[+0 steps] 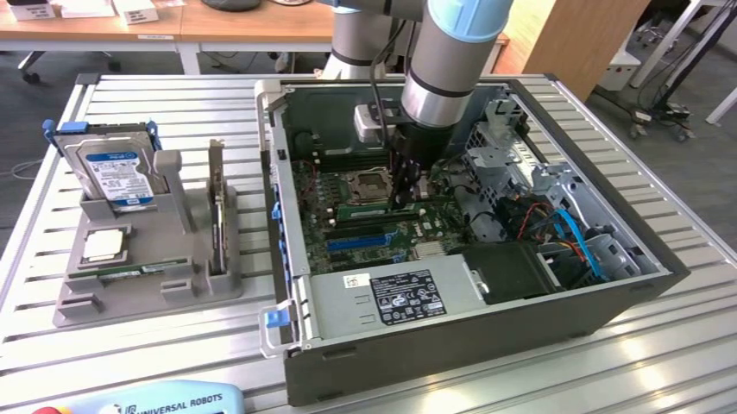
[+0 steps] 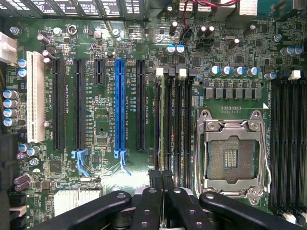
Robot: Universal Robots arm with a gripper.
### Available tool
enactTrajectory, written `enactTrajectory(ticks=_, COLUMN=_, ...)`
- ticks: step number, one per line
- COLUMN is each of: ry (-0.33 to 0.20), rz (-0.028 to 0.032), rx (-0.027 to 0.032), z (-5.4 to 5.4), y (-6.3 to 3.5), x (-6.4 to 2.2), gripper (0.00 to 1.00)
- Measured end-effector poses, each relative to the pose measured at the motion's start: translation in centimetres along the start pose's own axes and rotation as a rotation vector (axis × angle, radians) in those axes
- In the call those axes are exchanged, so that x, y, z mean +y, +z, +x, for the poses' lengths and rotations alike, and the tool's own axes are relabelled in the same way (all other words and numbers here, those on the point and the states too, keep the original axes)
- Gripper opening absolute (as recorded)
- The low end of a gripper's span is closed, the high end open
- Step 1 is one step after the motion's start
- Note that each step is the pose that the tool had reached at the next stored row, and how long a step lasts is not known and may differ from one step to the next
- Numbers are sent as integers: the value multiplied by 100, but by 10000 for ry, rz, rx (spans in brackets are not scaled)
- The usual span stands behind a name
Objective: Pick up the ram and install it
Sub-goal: 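Insert the ram into the slot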
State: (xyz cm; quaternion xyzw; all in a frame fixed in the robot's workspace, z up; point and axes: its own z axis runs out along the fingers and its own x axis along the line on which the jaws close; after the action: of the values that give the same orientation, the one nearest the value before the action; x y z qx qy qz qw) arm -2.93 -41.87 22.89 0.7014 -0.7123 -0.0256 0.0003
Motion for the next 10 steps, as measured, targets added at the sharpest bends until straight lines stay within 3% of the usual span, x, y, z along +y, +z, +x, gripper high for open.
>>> enactTrajectory(ticks=10, ry=1, rz=1, rx=-2, z=-1, y=-1, x=-6, gripper=11)
